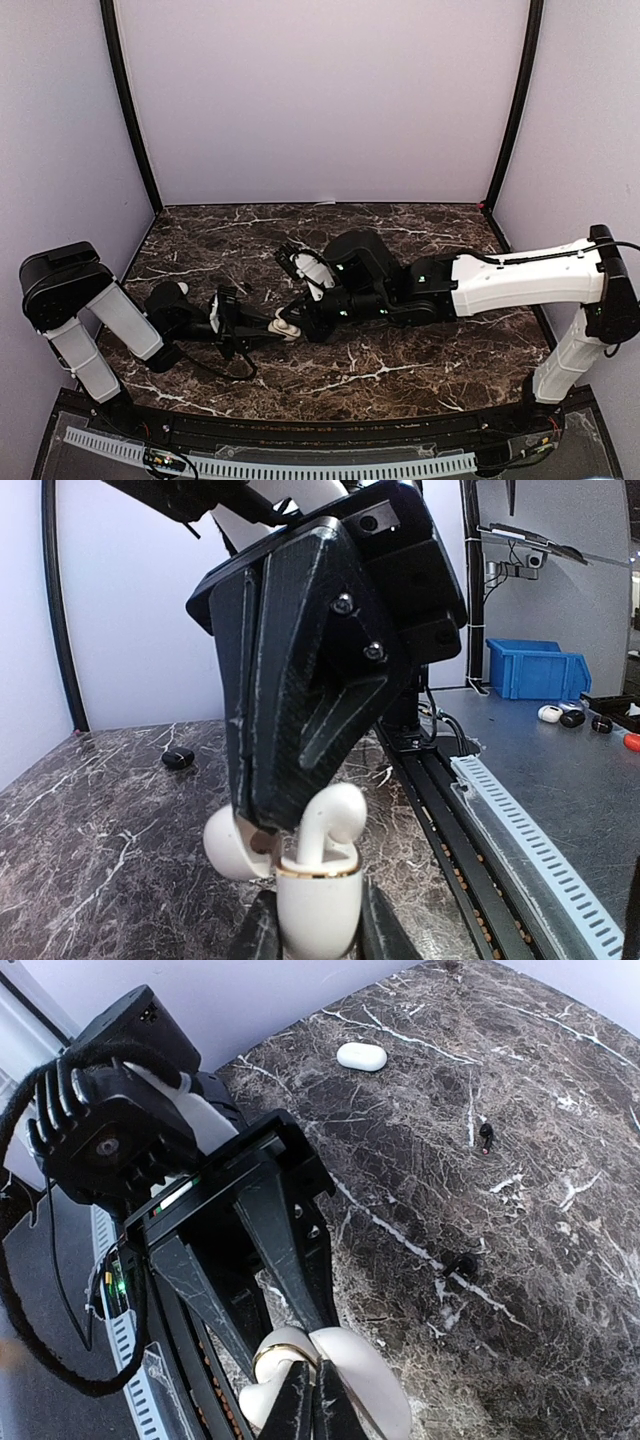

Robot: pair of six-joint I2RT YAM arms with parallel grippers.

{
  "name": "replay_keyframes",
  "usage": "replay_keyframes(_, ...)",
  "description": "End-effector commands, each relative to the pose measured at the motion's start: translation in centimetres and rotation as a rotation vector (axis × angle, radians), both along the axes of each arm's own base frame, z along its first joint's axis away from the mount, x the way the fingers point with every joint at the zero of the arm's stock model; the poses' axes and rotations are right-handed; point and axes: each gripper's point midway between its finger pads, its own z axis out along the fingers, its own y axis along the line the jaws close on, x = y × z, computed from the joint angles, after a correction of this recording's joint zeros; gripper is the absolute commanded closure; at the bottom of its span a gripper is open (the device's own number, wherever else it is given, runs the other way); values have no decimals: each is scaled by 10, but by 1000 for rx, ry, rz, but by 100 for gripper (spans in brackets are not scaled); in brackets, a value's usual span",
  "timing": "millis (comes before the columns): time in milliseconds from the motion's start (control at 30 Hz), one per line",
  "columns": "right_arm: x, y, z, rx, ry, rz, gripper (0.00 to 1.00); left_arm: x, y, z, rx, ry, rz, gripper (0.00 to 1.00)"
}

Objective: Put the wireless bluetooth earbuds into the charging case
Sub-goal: Adjust the left earbud in the left side groove of the charging case.

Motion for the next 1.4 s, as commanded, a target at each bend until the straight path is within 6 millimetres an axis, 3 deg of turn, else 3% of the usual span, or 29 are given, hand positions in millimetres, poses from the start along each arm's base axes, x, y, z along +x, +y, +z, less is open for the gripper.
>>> replay_keyframes(0, 4, 5, 7, 18, -15, -9, 97, -9, 6, 40, -146, -166, -13, 100)
replay_keyframes(100, 7, -1, 14, 31, -38, -35, 96, -9, 6, 39, -144, -161, -10, 100)
replay_keyframes(200, 6, -12, 34, 76, -75, -39, 95, -8, 6, 39, -144, -157, -8, 100)
replay_keyframes(400, -6, -21, 48, 103, -115, 18, 90, -6, 4, 39, -144, -138, -10, 100)
replay_keyframes(600, -20, -18, 25, 41, -107, 69, 78, -5, 3, 38, -142, -132, -9, 100)
replay_keyframes(633, -21, -13, 31, 44, -117, 69, 75, -5, 3, 38, -143, -133, -10, 100)
replay_keyframes(900, -20, -6, 18, -29, -152, 28, 64, -6, 3, 38, -142, -132, -8, 100)
replay_keyframes(1033, -27, -4, 29, 17, -153, 45, 70, -5, 4, 37, -140, -133, -3, 100)
replay_keyframes(1267, -30, -2, 38, 48, -143, 61, 66, -6, 4, 37, -140, -133, -7, 100)
replay_keyframes(1367, -36, 3, 45, 82, -125, 90, 77, -6, 4, 37, -140, -129, -11, 100)
